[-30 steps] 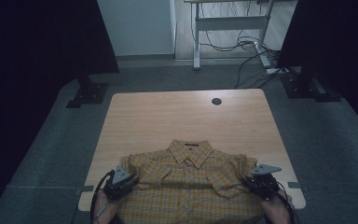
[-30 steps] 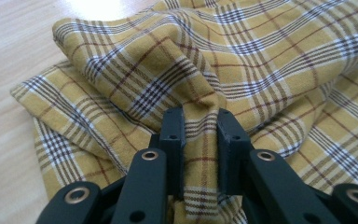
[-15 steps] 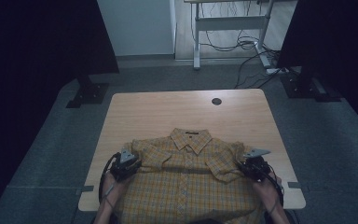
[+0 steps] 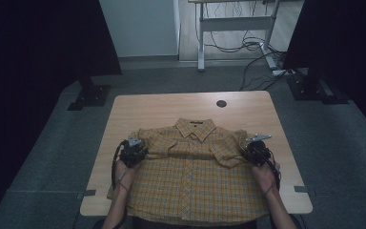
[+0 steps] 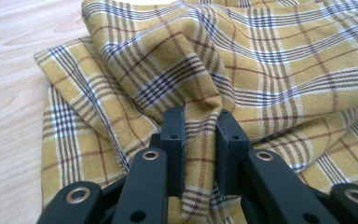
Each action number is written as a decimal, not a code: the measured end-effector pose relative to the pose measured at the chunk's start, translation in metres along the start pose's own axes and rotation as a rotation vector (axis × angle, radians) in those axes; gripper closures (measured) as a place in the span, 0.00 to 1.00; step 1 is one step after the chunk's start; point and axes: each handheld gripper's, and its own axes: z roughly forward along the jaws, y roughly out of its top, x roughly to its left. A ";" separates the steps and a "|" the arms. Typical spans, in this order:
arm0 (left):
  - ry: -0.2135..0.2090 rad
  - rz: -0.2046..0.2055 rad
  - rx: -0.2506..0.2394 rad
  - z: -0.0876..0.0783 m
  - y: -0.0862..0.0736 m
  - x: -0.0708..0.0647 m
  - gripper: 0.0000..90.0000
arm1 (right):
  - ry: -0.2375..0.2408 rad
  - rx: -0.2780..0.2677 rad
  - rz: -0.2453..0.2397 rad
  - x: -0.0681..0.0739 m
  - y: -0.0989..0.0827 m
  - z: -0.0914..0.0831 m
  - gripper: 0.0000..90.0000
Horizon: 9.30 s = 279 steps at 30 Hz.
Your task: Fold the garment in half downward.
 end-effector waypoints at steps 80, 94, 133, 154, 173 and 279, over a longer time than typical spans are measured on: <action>-0.129 -0.107 0.025 -0.031 0.000 0.025 0.84 | 0.121 -0.093 0.131 -0.003 -0.002 -0.031 0.90; -0.161 -0.077 -0.294 -0.112 0.006 0.024 0.94 | 0.094 -0.316 0.019 0.012 0.000 -0.106 0.92; -0.069 -0.036 0.012 -0.070 -0.061 0.008 0.85 | 0.012 -0.008 -0.001 0.015 -0.057 -0.059 0.91; -0.087 -0.055 -0.256 -0.091 -0.001 0.029 0.94 | -0.014 -0.212 0.065 -0.019 -0.012 -0.078 0.93; -0.140 0.055 -0.068 -0.113 -0.081 0.006 0.94 | 0.088 -0.114 0.029 0.018 -0.097 -0.106 0.92; -0.236 0.097 0.063 -0.065 -0.032 -0.052 0.24 | 0.047 -0.065 -0.027 -0.003 -0.050 -0.042 0.19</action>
